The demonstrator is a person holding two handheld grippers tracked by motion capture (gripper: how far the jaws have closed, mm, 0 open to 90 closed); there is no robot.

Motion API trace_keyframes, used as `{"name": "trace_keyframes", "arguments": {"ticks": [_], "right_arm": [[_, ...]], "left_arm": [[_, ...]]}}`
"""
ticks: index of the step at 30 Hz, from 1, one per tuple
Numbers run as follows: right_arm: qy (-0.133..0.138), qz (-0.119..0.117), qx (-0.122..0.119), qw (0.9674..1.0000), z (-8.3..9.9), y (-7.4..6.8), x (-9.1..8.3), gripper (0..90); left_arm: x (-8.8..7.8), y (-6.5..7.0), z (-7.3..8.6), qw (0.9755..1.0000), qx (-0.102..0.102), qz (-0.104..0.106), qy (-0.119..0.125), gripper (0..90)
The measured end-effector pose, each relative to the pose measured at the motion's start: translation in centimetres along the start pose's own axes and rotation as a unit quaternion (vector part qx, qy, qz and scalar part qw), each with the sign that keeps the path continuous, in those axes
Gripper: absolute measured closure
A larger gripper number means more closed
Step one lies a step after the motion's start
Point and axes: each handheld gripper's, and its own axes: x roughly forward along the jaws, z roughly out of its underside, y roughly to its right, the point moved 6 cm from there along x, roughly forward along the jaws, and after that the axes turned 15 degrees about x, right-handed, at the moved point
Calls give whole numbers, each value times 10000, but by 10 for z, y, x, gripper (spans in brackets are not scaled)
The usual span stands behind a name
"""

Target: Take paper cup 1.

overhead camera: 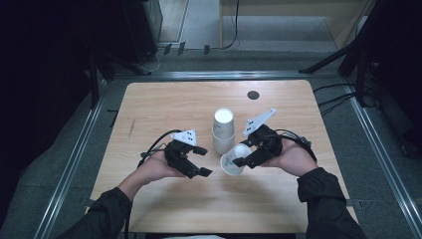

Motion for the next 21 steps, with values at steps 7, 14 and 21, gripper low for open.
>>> {"name": "trace_keyframes", "arguments": {"ticks": [7,14,21], "right_arm": [[87,-241,35,9997,6,-1,21,358],[519,-625,-17,9967,3,-10,28,358],[687,-868,42,9938,-4,-15,30,359]], "left_arm": [[4,2,-1,10000,68,61,32,177],[8,6,-2,9999,62,122,-7,177],[11,8,-3,9998,105,171,56,168]]}}
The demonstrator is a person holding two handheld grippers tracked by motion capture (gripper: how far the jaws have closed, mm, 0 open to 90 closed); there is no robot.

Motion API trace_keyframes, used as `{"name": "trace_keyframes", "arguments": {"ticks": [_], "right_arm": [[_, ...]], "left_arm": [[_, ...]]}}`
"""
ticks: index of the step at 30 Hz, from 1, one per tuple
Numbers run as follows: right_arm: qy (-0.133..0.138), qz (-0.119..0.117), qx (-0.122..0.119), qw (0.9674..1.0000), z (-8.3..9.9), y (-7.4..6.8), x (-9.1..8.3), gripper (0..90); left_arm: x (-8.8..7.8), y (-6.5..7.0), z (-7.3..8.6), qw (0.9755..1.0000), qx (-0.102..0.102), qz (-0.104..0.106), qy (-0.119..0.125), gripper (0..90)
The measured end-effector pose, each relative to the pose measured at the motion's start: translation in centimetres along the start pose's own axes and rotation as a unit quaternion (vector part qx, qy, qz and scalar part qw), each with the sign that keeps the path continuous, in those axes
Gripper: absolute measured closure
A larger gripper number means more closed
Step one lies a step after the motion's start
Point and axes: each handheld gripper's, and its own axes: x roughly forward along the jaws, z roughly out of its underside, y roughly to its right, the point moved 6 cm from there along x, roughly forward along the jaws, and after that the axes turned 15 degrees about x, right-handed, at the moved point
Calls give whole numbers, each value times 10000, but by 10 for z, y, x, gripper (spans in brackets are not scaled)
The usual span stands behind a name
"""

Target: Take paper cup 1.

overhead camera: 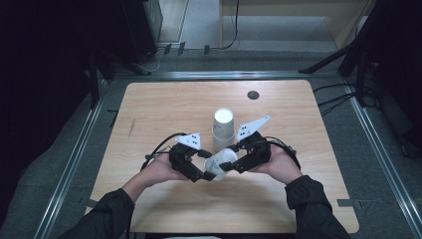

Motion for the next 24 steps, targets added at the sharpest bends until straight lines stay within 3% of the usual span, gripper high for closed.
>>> {"name": "trace_keyframes", "arguments": {"ticks": [11,24], "right_arm": [[206,-336,120,9992,-7,-9,2,361],[316,-479,215,9981,-8,-10,1,354]], "left_arm": [[-1,3,-5,9996,148,-21,219,194],[-8,5,-8,9989,378,23,286,292]]}}
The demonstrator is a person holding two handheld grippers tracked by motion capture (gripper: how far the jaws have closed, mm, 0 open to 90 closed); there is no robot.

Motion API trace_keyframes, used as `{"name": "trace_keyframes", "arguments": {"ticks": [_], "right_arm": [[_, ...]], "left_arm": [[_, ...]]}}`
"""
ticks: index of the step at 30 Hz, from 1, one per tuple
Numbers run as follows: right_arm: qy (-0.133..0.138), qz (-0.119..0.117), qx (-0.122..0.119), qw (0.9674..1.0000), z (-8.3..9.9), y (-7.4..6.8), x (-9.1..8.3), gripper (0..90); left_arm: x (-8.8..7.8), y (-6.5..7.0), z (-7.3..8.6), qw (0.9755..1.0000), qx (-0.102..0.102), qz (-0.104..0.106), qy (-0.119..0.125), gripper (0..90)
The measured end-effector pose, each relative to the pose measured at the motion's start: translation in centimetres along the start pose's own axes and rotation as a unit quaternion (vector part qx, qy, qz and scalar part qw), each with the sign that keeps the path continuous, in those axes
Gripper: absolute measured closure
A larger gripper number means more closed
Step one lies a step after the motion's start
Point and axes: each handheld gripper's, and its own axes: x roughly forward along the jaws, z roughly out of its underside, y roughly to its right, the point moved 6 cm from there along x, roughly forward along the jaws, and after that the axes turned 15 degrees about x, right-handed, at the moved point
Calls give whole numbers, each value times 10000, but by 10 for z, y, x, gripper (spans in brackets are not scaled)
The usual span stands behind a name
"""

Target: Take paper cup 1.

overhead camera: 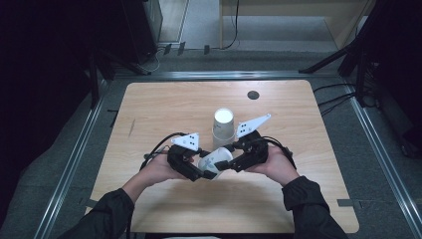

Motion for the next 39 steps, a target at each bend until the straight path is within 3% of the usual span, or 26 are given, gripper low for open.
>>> {"name": "trace_keyframes", "arguments": {"ticks": [1,2,3,6,7,10,13,16,17,18,19,20,23,24,26,28,29,30,36,39], "right_arm": [[18,38,-136,9999,0,0,1,296],[18,38,-136,9999,0,0,1,296],[39,196,-188,9996,1,0,0,223],[69,347,-302,9989,3,0,-2,223],[61,420,-337,9985,6,0,-5,223],[38,501,-373,9980,10,1,-8,224],[-66,715,-580,9957,19,2,-9,232],[-94,712,-665,9952,24,1,-8,240],[-89,725,-665,9951,25,1,-9,242],[-89,725,-665,9951,25,1,-9,242],[-67,718,-687,9950,25,0,-8,245],[-67,718,-687,9950,25,0,-8,245],[-6,752,-730,9945,22,2,-4,247],[-6,752,-730,9945,22,2,-4,247],[33,778,-743,9942,20,4,-2,247],[31,768,-717,9945,20,6,0,248],[-20,683,-664,9954,20,6,2,252],[-38,658,-656,9957,21,6,4,253],[-143,649,-733,9951,23,6,11,253],[-228,628,-794,9946,24,6,19,255]], "left_arm": [[-1,0,0,10000,-13,19,-2,295],[-2,0,0,10000,-30,24,-12,295],[-5,-1,0,10000,-29,-19,-26,295],[-9,-3,1,9999,-130,-7,-59,296],[-12,-4,3,9996,-38,-64,-259,296],[-15,-4,3,9992,-6,-16,-402,297],[-17,-4,2,9972,73,70,-737,296],[-19,-4,3,9958,135,112,-899,295],[-19,-5,2,9941,149,228,-1051,294],[-19,-5,2,9941,149,228,-1051,294],[-19,-7,1,9915,159,350,-1244,294],[-19,-7,1,9915,159,350,-1244,294],[-17,-13,-5,9843,300,373,-1699,292],[-17,-13,-5,9843,300,373,-1699,292],[-15,-16,-6,9808,400,288,-1885,292],[-13,-15,-3,9794,372,383,-1947,293],[-10,-14,1,9756,426,414,-2114,293],[-9,-13,3,9738,462,392,-2193,293],[-6,-10,6,9709,531,411,-2300,292],[-2,-7,8,9668,608,389,-2452,292]]}}
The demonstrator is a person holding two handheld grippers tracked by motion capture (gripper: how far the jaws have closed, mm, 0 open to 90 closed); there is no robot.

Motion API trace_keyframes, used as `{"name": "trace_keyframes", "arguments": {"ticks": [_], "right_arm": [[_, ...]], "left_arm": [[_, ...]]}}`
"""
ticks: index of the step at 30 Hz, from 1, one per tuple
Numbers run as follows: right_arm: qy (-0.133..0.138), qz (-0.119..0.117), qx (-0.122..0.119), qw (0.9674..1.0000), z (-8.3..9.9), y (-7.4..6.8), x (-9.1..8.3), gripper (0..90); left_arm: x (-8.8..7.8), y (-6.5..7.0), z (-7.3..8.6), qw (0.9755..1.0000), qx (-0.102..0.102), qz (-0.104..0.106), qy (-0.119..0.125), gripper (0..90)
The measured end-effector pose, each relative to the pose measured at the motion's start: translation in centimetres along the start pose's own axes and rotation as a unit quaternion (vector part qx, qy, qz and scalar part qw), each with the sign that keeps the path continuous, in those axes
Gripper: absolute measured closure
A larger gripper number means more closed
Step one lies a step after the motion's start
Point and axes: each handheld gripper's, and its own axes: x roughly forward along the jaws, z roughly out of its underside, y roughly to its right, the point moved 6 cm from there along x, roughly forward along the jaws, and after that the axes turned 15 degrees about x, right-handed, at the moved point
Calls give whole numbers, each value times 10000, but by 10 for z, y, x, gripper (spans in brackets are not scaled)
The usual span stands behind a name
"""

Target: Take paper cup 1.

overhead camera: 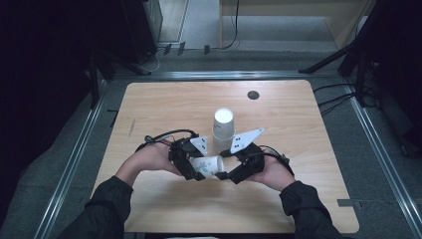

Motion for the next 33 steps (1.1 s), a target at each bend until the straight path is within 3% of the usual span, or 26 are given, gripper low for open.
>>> {"name": "trace_keyframes", "arguments": {"ticks": [11,20,29,31,33], "right_arm": [[-307,-68,-188,9993,4,-3,19,275],[-581,-149,-260,9979,8,-5,30,336],[-635,-161,-282,9975,9,-6,29,350],[-672,-144,-284,9972,9,-7,28,350],[-650,-108,-331,9973,8,-7,27,351]], "left_arm": [[7,9,-8,9995,195,63,-225,288],[13,10,-8,9991,220,115,-339,285],[13,11,-8,9991,246,219,-256,278],[12,11,-8,9994,221,242,-144,176],[9,11,-8,9996,223,181,-4,155]]}}
